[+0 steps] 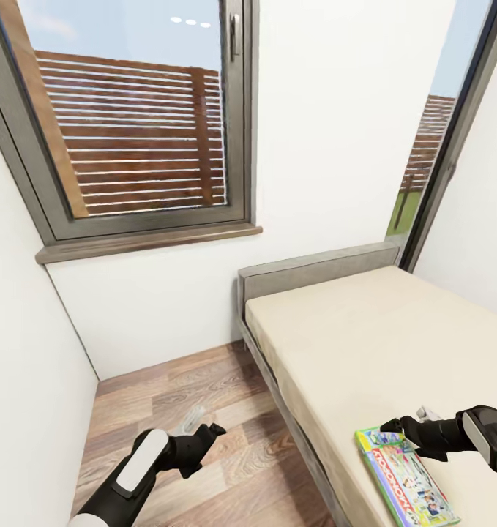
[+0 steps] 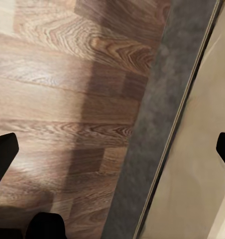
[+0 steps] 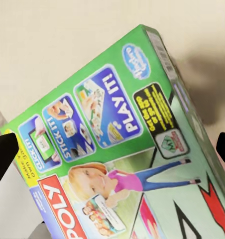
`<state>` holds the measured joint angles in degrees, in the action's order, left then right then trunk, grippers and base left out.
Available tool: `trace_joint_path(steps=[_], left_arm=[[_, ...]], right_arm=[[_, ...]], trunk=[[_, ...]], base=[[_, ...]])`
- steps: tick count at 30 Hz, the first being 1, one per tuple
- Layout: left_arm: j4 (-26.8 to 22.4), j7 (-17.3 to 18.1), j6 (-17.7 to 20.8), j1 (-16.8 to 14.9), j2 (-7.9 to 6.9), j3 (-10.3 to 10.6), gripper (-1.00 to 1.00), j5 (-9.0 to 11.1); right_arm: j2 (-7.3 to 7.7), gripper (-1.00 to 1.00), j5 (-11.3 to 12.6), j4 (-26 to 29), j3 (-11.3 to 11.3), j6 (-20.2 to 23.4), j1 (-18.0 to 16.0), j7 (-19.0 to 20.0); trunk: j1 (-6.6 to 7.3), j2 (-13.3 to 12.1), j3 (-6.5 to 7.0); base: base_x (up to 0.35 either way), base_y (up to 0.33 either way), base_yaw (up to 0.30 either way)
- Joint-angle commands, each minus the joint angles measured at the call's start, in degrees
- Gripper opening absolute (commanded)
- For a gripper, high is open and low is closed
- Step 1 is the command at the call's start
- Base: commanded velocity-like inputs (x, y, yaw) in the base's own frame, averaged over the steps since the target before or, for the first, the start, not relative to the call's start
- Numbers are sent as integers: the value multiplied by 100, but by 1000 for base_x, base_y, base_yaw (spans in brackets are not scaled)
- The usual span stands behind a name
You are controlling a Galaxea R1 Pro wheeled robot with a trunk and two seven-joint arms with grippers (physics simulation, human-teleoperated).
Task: Put all the toys in the child's room - the three board games (two on the bed and one on the table), the two jigsaw puzzles on the table, and the tennis ball on the table - inside the toy box on the table in the child's room.
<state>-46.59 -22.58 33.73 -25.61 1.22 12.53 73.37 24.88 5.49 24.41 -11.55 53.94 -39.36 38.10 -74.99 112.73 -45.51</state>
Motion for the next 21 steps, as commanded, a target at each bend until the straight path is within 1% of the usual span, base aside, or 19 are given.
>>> trace_joint_path(steps=[1,21], left_arm=[[-8,-56,-1,-3,-1,7,100,59],[7,-37,-21,69,10,13,100,49]], right_arm=[[0,100,48,3,-14,44,-2,-21],[4,100,49,3,-14,40,-2,-21]], trunk=[[1,3,-6],[1,3,-6]], base=[[0,0,83],[0,0,25]])
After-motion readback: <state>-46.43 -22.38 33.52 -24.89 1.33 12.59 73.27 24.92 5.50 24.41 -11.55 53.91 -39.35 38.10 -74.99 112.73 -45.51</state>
